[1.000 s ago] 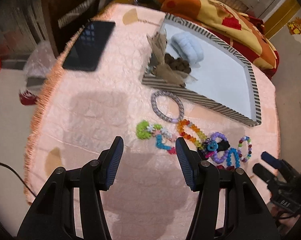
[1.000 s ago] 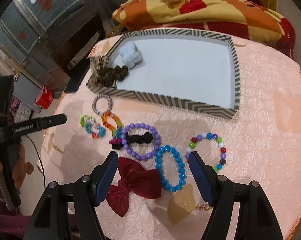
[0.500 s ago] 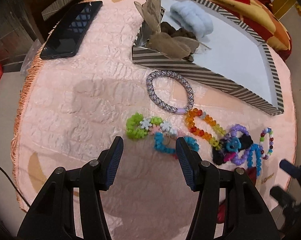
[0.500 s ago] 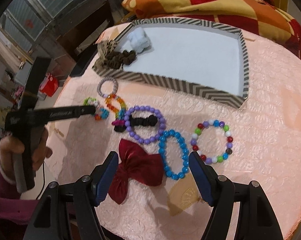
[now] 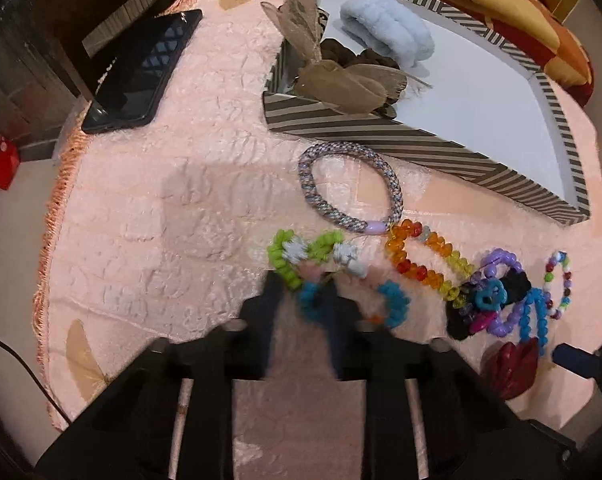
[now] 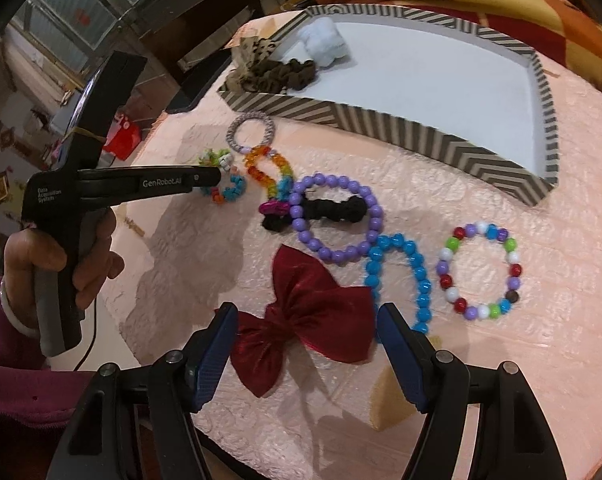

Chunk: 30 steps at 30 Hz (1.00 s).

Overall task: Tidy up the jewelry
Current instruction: 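Grasp the green flower bead bracelet with the left gripper while the right grasps the red velvet bow, then carry the bracelet and red bow into the tray and open both grippers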

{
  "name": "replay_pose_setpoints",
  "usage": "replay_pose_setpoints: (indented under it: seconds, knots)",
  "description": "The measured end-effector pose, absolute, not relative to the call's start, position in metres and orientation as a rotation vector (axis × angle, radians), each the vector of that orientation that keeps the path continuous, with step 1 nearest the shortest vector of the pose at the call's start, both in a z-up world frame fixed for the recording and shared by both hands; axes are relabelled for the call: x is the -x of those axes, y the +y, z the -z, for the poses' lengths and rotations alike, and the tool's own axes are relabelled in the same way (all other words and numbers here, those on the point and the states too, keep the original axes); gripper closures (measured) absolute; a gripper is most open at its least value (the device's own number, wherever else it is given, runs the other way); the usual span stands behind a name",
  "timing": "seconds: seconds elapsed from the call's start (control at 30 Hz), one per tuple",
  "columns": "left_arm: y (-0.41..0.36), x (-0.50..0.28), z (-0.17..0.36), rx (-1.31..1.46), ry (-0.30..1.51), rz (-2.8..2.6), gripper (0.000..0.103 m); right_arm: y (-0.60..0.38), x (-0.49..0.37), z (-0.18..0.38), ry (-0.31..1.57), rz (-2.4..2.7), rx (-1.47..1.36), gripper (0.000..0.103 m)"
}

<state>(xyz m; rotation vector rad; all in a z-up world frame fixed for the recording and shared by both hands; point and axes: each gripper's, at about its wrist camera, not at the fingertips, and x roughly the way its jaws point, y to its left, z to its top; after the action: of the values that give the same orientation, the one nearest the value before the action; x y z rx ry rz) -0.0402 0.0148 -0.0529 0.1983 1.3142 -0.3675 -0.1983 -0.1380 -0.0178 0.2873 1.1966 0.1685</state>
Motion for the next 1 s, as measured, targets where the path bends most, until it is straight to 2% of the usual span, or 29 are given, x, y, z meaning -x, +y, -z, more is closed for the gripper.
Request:
replay_pose_setpoints:
  seconds: [0.17,0.57,0.6,0.63,0.7,0.83,0.9,1.0]
  knots:
    - [0.035,0.043,0.048,-0.134,1.351,0.397,0.088,-0.126,0.194,0.019,1.221,-0.240,-0.283,0.033]
    - [0.052,0.050,0.004,-0.115,1.278,0.436,0.089,-0.107,0.178,0.049,1.285,-0.194,-0.293,0.033]
    - [0.053,0.050,0.001,-0.115,1.276,0.437,0.089,-0.105,0.177,0.050,1.273,-0.190,-0.291,0.037]
    - [0.054,0.051,-0.003,-0.113,1.269,0.441,0.089,-0.103,0.177,0.053,1.263,-0.192,-0.290,0.057]
    - [0.051,0.047,-0.010,-0.110,1.259,0.445,0.089,-0.099,0.176,0.057,1.251,-0.187,-0.256,0.074]
    - [0.050,0.044,-0.025,-0.099,1.239,0.448,0.089,-0.102,0.179,0.050,1.233,-0.226,-0.279,0.085]
    - [0.052,0.043,-0.032,-0.093,1.230,0.454,0.089,-0.107,0.179,0.039,1.206,-0.236,-0.293,0.086]
    - [0.051,0.038,-0.047,-0.090,1.201,0.466,0.089,-0.115,0.178,0.019,1.149,-0.253,-0.324,0.093]
